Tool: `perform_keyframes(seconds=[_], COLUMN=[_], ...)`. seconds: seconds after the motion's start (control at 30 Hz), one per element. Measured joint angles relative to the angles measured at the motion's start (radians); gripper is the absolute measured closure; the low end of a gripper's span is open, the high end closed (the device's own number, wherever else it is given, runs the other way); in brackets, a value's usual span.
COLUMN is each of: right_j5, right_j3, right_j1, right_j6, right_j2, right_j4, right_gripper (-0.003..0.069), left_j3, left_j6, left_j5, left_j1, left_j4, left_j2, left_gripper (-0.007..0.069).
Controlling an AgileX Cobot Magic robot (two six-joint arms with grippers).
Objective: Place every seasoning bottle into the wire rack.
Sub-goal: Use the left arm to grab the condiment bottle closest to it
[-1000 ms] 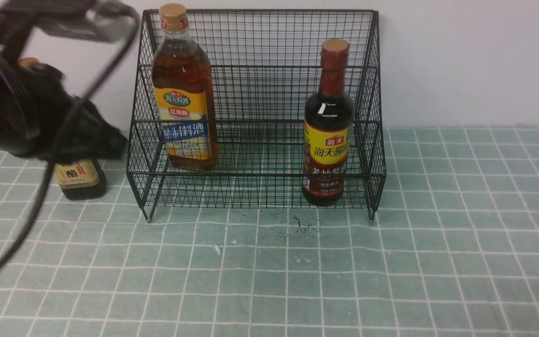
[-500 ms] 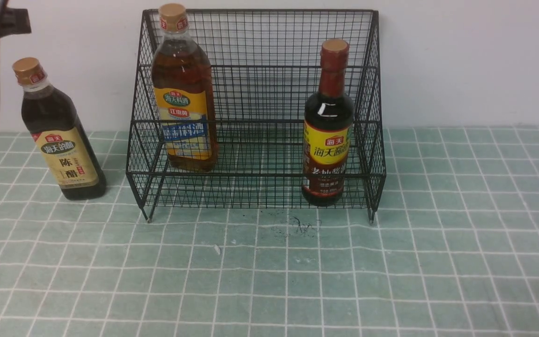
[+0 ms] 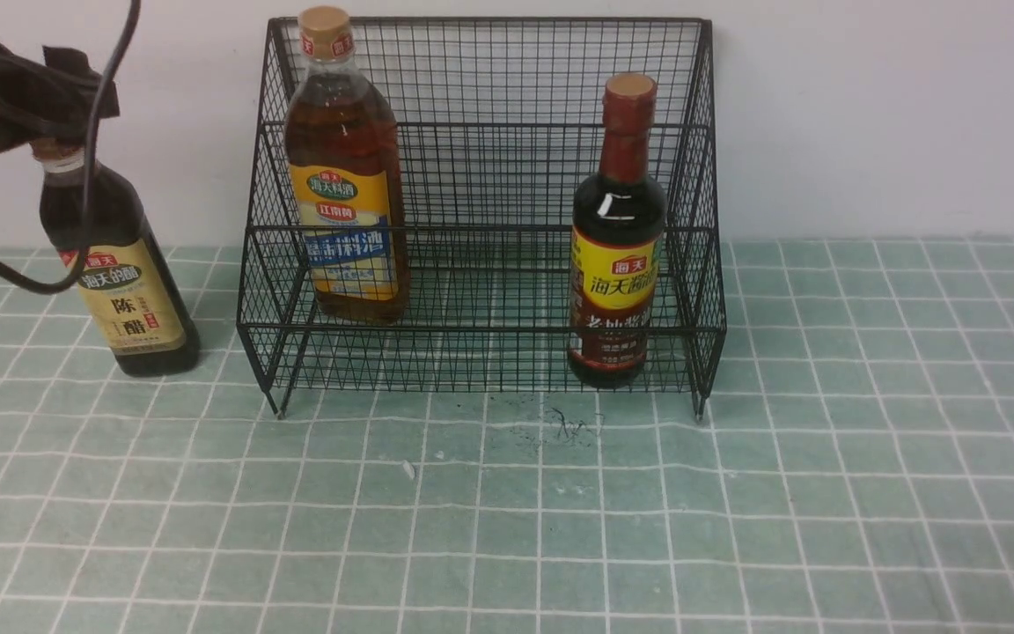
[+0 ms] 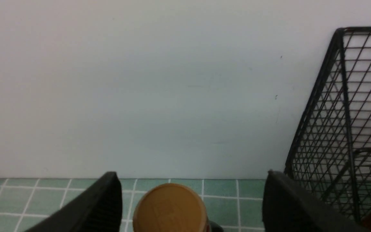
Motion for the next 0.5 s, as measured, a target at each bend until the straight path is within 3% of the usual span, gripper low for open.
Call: perform_keyframes(seconds=[0.2,0.27,0.4,0.5], right_j5=[0.000,0.000,0.000,0.000], right_j3=[0.000,0.000,0.000,0.000], right_j1=[0.000,0.000,0.000,0.000], right_j6=[0.000,0.000,0.000,0.000], right_j2=[0.000,0.000,0.000,0.000], right_j4=[0.000,0.000,0.000,0.000], right_gripper=[0.0673,0.0673,0.0673,0.0673], left_j3=[0.000,0.000,0.000,0.001], left_j6=[0.000,0.000,0.001,0.009], left_j5=[-0.002,-0.002,-0.002,0.018], left_j1=[0.000,0.000,0.001,0.003], left_j4=[0.000,0.000,0.000,0.001], left_j2=[0.056,0.068,0.073,0.060], left_gripper=[0.0099,0.0137,0.0308,0.0302])
